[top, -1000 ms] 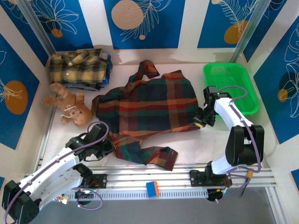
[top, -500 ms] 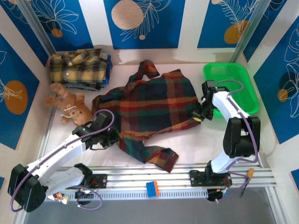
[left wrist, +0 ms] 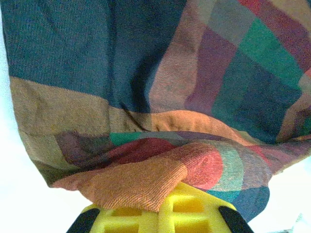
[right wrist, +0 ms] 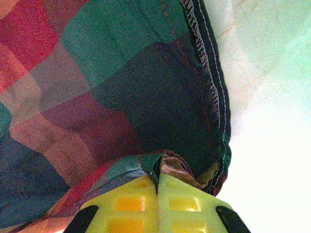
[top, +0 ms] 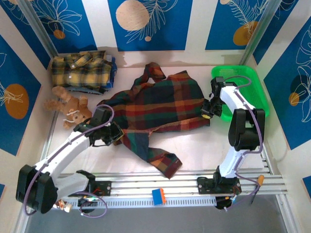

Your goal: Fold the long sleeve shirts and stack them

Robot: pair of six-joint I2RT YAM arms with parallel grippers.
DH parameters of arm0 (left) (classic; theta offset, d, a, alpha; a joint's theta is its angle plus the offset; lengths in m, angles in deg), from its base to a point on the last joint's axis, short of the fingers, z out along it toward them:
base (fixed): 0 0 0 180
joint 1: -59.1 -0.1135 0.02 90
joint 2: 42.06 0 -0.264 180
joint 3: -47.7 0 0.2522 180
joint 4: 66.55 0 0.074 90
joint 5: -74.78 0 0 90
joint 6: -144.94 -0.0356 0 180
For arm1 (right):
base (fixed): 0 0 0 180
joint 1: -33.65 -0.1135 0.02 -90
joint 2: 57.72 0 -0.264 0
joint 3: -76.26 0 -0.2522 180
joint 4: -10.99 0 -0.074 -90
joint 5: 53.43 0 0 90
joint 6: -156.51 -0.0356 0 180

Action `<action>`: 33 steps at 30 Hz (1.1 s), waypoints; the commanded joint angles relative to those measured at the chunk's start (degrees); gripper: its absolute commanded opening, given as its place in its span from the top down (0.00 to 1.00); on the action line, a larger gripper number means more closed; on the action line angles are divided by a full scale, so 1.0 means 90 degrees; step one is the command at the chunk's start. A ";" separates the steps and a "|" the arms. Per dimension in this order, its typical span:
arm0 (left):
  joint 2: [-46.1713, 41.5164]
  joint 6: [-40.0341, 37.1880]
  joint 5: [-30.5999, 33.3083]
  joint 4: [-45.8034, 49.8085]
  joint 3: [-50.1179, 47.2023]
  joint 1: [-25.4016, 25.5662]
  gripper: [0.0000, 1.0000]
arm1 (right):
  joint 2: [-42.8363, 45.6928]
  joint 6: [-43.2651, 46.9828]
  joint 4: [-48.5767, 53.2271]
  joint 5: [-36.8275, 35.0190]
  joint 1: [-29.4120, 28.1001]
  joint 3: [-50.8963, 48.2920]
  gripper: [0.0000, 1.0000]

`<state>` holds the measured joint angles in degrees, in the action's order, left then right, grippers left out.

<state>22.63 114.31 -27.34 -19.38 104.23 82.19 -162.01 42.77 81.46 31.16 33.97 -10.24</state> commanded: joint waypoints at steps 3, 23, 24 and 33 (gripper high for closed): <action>0.0418 -0.0346 -0.0007 -0.0235 0.0264 -0.0180 1.00 | -0.0496 0.0257 0.0119 -0.0160 0.0062 0.0552 1.00; 0.1988 -0.0192 0.0129 -0.0987 0.0859 -0.0456 0.61 | -0.1931 0.0010 0.0106 0.0037 -0.0061 0.2318 0.70; 0.2019 -0.0200 0.0135 -0.0960 0.0988 -0.0461 0.51 | -0.1869 0.0019 0.0074 0.0074 -0.0104 0.2379 0.66; 0.1531 -0.1319 0.0841 0.0939 0.2843 -0.0317 0.00 | 0.0313 0.0775 -0.0300 -0.0164 -0.0875 0.1344 0.36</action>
<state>39.68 107.45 -23.39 -19.16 126.28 78.92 -167.50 46.29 78.53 29.04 28.50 5.02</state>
